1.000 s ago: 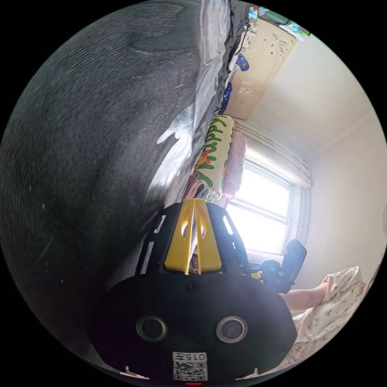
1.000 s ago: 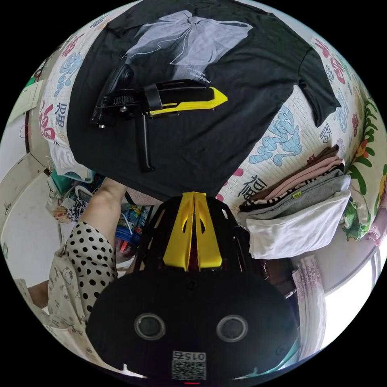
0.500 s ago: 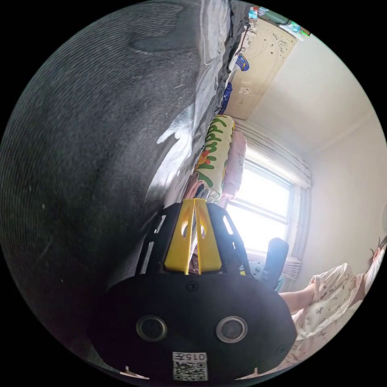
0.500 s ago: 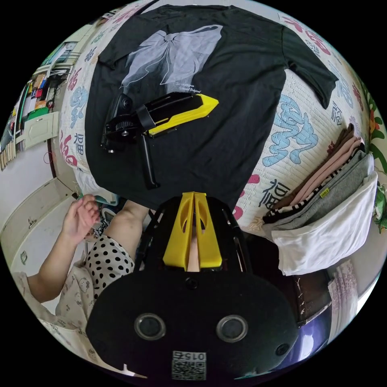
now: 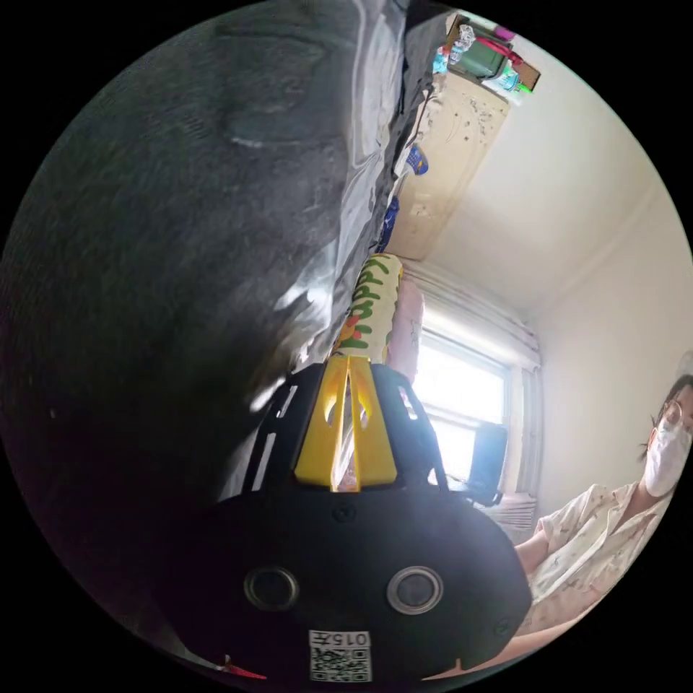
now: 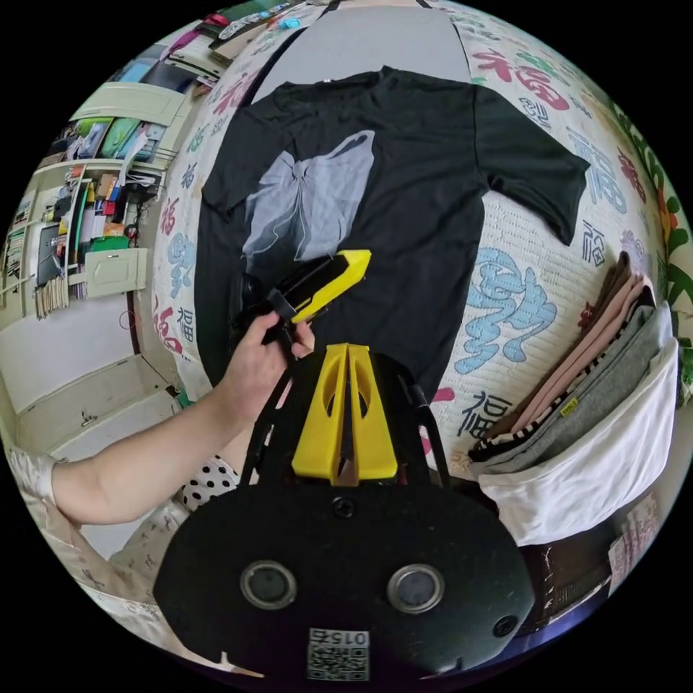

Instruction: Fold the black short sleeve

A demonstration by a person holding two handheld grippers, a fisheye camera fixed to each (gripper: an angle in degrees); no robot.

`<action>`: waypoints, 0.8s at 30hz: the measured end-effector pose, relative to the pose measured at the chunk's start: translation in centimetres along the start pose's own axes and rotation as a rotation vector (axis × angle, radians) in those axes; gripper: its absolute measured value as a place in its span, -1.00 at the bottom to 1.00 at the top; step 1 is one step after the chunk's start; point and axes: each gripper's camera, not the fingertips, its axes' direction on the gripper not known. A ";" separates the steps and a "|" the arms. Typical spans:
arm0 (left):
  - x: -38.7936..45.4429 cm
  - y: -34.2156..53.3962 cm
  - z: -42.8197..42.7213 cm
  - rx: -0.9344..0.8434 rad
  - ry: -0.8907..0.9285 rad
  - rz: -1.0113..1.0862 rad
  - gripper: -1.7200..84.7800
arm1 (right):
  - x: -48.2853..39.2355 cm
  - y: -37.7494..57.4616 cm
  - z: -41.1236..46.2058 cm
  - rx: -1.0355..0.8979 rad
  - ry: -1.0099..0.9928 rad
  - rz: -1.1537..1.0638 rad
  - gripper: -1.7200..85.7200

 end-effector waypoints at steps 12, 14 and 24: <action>0.0 -0.5 -1.4 -0.074 -0.147 0.490 -0.89 | -7.7 -18.7 0.1 0.174 -0.074 -0.261 -0.79; 2.1 -0.9 -4.0 0.013 -0.533 0.634 -0.70 | -9.6 -22.1 2.2 0.140 -0.048 -0.273 -0.78; -2.8 -2.8 1.5 -0.129 -1.184 0.873 -0.61 | -14.7 -26.4 9.5 0.074 0.144 -0.275 -0.78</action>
